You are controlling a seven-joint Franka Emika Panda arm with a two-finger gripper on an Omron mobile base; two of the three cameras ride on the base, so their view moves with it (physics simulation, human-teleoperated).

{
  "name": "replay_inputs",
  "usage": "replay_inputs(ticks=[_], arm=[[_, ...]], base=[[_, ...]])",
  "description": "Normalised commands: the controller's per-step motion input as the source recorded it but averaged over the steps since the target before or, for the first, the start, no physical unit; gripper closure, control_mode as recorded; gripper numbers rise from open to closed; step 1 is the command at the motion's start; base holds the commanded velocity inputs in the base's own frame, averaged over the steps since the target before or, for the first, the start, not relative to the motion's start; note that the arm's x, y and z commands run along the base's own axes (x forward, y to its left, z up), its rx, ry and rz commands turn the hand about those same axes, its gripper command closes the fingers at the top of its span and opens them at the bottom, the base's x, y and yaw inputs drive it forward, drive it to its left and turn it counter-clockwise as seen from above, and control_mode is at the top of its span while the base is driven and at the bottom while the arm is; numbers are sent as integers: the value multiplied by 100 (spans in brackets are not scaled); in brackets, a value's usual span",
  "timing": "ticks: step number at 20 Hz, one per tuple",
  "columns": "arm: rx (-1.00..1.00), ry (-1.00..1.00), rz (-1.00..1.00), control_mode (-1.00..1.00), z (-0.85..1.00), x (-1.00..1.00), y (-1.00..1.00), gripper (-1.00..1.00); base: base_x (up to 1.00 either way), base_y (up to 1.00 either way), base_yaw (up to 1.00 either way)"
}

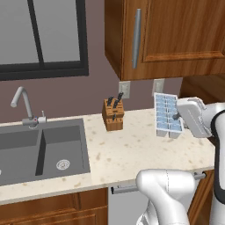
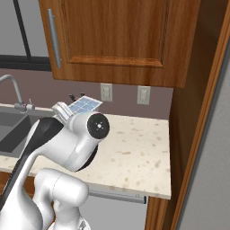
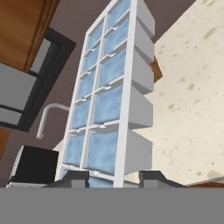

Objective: The ice cube tray has been filled with water. Take the tray and place it in the freezer to make ice. Close the freezer door after placing the tray.

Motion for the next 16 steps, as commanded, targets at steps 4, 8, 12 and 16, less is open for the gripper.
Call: replay_inputs(ticks=[4,8,12,16], arm=[[2,7,-6,-100,7,-3,0,100],[0,1,-4,-100,0,0,0,100],[0,0,0,-100,-1,0,0,100],[0,0,0,-100,0,0,0,100]], base=[[0,0,0],[0,0,0],[0,0,0],[0,0,0]])
